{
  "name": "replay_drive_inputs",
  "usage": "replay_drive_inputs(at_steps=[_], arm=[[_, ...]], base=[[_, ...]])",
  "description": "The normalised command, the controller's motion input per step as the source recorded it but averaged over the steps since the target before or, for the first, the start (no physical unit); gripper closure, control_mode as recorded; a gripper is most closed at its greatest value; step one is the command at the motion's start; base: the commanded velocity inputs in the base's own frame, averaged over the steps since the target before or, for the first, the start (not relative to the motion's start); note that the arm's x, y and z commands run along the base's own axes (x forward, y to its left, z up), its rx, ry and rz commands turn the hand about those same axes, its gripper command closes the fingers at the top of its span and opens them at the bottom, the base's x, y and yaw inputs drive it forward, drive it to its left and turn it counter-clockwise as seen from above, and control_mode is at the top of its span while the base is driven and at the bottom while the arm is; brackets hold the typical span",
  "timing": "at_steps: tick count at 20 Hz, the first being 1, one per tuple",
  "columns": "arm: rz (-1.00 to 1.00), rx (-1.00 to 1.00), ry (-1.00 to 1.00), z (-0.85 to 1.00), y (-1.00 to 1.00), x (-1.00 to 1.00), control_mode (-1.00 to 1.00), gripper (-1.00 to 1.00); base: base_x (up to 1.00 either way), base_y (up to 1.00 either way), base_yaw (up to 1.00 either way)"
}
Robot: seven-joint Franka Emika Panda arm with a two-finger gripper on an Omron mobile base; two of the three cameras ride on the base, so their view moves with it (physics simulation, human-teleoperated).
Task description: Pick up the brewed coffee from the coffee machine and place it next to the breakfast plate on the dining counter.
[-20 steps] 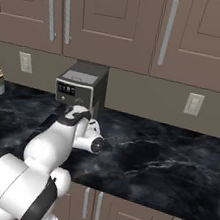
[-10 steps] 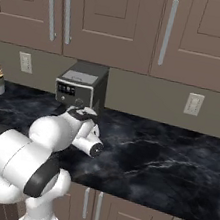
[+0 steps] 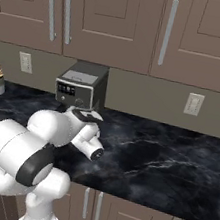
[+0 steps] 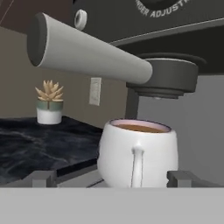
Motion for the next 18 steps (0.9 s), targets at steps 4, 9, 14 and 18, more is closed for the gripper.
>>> replay_drive_inputs(at_steps=[4, 9, 14, 18], arm=[[0.0, 0.13, -0.07, 0.0, 0.0, 0.07, -1.0, -1.0], [0.0, 0.1, -0.01, 0.0, 0.03, 0.22, -1.0, -1.0], [0.0, 0.09, 0.0, 0.0, 0.0, 0.14, -1.0, -1.0], [0.0, 0.02, 0.0, 0.0, 0.0, 0.03, -1.0, -1.0]], base=[[0.0, 0.0, 0.0], [0.0, 0.0, 0.0], [0.0, 0.0, 0.0], [0.0, 0.0, 0.0]])
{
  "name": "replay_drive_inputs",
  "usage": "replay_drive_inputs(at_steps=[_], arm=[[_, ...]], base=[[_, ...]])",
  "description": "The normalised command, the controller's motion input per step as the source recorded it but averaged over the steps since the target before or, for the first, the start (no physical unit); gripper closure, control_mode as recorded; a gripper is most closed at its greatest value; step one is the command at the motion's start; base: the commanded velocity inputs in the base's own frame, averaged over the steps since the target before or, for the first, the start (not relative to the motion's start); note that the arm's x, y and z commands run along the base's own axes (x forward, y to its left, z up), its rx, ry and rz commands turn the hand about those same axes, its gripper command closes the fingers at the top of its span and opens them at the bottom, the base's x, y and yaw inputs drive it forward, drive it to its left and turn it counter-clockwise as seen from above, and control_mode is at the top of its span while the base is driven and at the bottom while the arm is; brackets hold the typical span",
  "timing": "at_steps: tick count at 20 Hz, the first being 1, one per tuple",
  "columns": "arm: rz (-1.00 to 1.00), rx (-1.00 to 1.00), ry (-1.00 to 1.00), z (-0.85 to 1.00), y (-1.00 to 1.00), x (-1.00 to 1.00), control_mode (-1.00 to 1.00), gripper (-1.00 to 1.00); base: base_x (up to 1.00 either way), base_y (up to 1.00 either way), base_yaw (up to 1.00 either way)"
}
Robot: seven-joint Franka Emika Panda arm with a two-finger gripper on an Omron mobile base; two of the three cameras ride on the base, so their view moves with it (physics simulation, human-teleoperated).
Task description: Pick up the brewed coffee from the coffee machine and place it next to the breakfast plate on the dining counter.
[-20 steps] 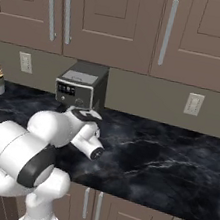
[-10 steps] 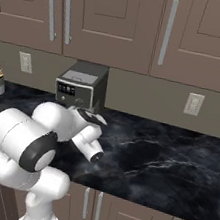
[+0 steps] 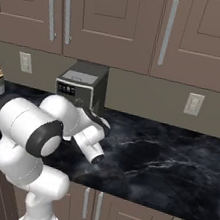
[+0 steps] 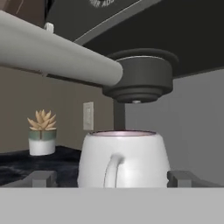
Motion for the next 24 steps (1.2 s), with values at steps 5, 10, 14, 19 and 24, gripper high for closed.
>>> replay_drive_inputs(at_steps=[5, 10, 14, 19, 24], arm=[[0.0, 0.0, 0.0, -0.01, 0.12, 0.1, -1.0, 1.0], [0.0, 0.0, 0.0, 0.0, 0.06, 0.09, -1.0, 1.0], [0.0, 0.0, 0.01, 0.0, 0.0, 0.0, -1.0, 1.0], [0.0, 0.0, 0.0, 0.0, -0.01, -0.07, -1.0, 1.0], [0.0, 0.01, 0.0, 0.0, -0.17, -0.61, -1.0, 1.0]], base=[[0.0, 0.0, 0.0], [0.0, 0.0, 0.0], [0.0, 0.0, 0.0], [0.0, 0.0, 0.0], [0.0, 0.0, 0.0]])
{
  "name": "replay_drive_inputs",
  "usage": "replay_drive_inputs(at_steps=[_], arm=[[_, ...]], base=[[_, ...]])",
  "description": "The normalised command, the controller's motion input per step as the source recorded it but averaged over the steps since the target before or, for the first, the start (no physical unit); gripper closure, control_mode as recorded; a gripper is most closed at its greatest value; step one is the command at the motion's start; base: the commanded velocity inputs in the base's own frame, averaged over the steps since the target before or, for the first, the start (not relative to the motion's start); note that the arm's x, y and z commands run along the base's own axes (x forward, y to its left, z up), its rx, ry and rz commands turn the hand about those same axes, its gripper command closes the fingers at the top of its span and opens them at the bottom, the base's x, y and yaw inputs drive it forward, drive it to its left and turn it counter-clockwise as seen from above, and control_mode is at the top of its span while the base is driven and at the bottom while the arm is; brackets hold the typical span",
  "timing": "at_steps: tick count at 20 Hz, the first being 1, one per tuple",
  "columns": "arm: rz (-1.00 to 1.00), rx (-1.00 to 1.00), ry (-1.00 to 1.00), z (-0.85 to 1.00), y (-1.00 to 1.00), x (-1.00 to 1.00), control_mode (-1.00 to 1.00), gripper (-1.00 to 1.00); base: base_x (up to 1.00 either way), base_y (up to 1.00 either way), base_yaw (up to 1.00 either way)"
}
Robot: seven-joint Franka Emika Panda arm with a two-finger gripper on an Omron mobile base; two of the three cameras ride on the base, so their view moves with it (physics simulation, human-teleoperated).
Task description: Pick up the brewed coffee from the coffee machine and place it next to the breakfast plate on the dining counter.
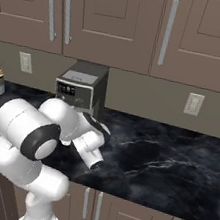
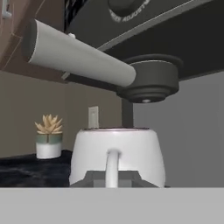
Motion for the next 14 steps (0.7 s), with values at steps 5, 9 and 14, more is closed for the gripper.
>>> replay_drive_inputs(at_steps=[5, 9, 14], arm=[[0.0, 0.01, 0.0, 0.22, -0.36, -0.99, -1.0, 1.0], [0.0, 0.01, 0.0, 0.66, -0.6, -0.83, -1.0, 1.0], [0.0, 0.04, 0.0, 0.79, -0.75, -0.6, -1.0, 1.0]], base=[[0.0, 0.0, 0.0], [0.0, 0.0, 0.0], [0.0, 0.0, 0.0]])
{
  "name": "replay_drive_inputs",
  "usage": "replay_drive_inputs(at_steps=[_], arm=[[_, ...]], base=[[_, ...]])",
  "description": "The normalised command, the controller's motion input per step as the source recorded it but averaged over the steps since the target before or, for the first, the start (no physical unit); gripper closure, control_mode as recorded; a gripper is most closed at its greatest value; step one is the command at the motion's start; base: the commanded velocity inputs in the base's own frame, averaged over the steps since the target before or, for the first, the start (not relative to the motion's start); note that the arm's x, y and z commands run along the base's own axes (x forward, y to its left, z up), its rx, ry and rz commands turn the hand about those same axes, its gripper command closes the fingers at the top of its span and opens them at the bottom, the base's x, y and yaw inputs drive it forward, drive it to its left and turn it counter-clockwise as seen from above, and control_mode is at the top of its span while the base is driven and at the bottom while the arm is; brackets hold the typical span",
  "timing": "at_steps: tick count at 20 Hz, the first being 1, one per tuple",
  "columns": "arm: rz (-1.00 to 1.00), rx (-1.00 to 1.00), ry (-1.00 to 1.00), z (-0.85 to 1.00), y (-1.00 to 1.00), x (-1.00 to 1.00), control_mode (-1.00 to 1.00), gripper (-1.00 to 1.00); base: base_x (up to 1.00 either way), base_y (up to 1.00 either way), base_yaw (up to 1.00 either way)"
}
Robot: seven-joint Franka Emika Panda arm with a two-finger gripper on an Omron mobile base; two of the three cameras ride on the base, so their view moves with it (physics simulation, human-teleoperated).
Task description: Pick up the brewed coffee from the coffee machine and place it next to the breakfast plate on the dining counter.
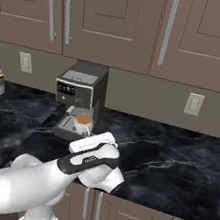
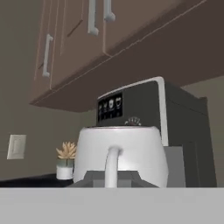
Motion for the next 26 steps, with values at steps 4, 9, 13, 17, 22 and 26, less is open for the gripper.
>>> replay_drive_inputs(at_steps=[4, 9, 13, 17, 22, 26], arm=[[0.0, 0.04, 0.0, 1.0, -0.62, -0.6, -1.0, 1.0], [0.0, 0.04, 0.0, 1.0, -0.49, -0.69, -1.0, 1.0], [0.0, 0.03, 0.0, 1.0, -0.46, -0.65, -1.0, 1.0], [0.0, 0.01, 0.0, 0.62, -0.19, -0.48, -1.0, 1.0], [0.0, -0.1, 0.04, -0.07, 0.23, 0.0, -1.0, 1.0], [0.0, -0.02, -0.26, -0.16, 0.06, 0.0, -1.0, 1.0]], base=[[0.0, 0.0, 0.0], [0.0, 0.0, 0.0], [0.0, 0.0, 0.0], [0.0, 0.0, 0.0], [0.0, 0.0, 0.0], [0.0, 0.0, 0.0]])
